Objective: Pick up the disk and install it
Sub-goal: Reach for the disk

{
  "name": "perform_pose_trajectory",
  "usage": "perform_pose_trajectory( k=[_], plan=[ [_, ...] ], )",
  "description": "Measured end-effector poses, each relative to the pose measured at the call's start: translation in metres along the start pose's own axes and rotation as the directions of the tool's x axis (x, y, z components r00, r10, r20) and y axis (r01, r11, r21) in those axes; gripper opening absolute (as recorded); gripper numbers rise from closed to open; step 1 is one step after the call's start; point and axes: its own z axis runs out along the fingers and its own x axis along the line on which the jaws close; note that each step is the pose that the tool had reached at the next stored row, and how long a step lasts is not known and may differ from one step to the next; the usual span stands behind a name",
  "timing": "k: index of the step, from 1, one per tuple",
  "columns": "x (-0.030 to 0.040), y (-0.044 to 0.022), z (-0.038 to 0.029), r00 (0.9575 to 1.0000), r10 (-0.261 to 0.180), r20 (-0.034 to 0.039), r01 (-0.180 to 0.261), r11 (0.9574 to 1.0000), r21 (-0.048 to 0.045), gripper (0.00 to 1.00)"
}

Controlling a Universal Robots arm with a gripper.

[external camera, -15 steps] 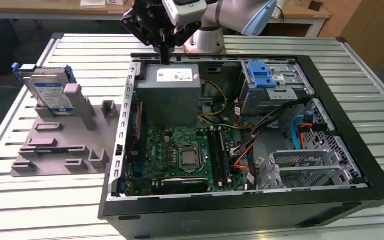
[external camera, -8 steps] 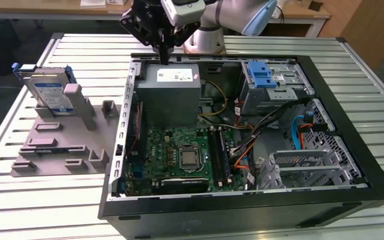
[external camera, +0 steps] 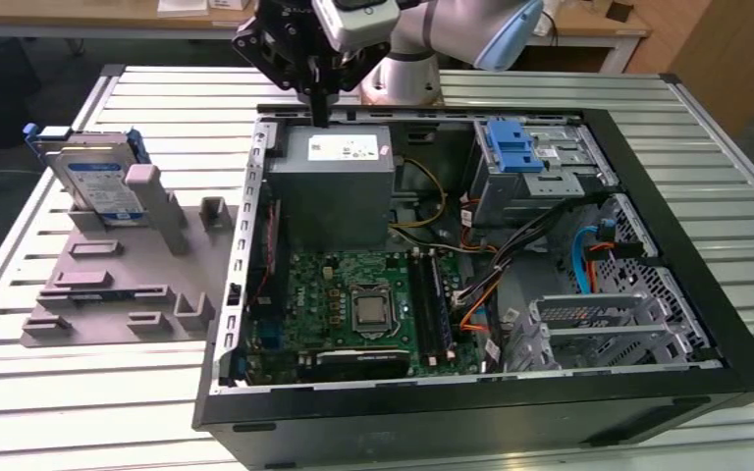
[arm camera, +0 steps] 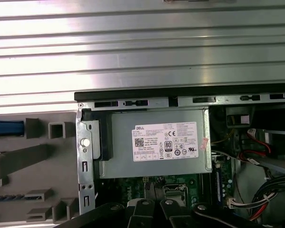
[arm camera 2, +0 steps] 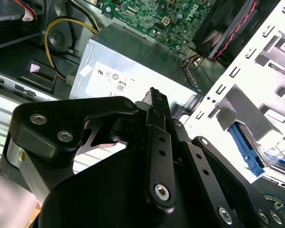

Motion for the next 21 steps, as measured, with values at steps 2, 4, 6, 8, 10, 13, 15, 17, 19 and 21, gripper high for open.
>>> perform_pose_trajectory(
  k=[2, 4, 6, 8, 10, 13, 15, 17, 19, 21],
  plan=[
    [0.0006, 0.0001, 0.0001, 1.0000, 0.000, 0.0000, 0.000, 1.0000, -0.0001, 0.11],
    [0.0011, 0.0002, 0.0002, 1.0000, 0.000, 0.0000, 0.000, 1.0000, 0.0000, 0.11],
    [0.0017, 0.0003, 0.0003, 1.0000, 0.000, 0.0000, 0.000, 1.0000, 0.0000, 0.11],
    [0.0023, 0.0005, 0.0004, 1.0000, 0.000, 0.0000, 0.000, 1.0000, 0.0000, 0.11],
    [0.0030, 0.0006, 0.0005, 1.0000, 0.000, 0.0000, 0.000, 1.0000, 0.0000, 0.11],
    [0.0042, 0.0008, 0.0006, 1.0000, 0.000, 0.0000, 0.000, 1.0000, 0.0000, 0.11],
    [0.0050, 0.0009, 0.0007, 1.0000, 0.000, 0.0000, 0.000, 1.0000, 0.0000, 0.11],
    [0.0059, 0.0011, 0.0008, 1.0000, 0.000, 0.0000, 0.000, 1.0000, 0.0000, 0.11],
    [0.0067, 0.0013, 0.0009, 1.0000, 0.000, 0.0000, 0.000, 1.0000, 0.0000, 0.11],
    [0.0075, 0.0014, 0.0010, 1.0000, 0.000, 0.0001, 0.000, 1.0000, 0.0000, 0.11]
  ],
)
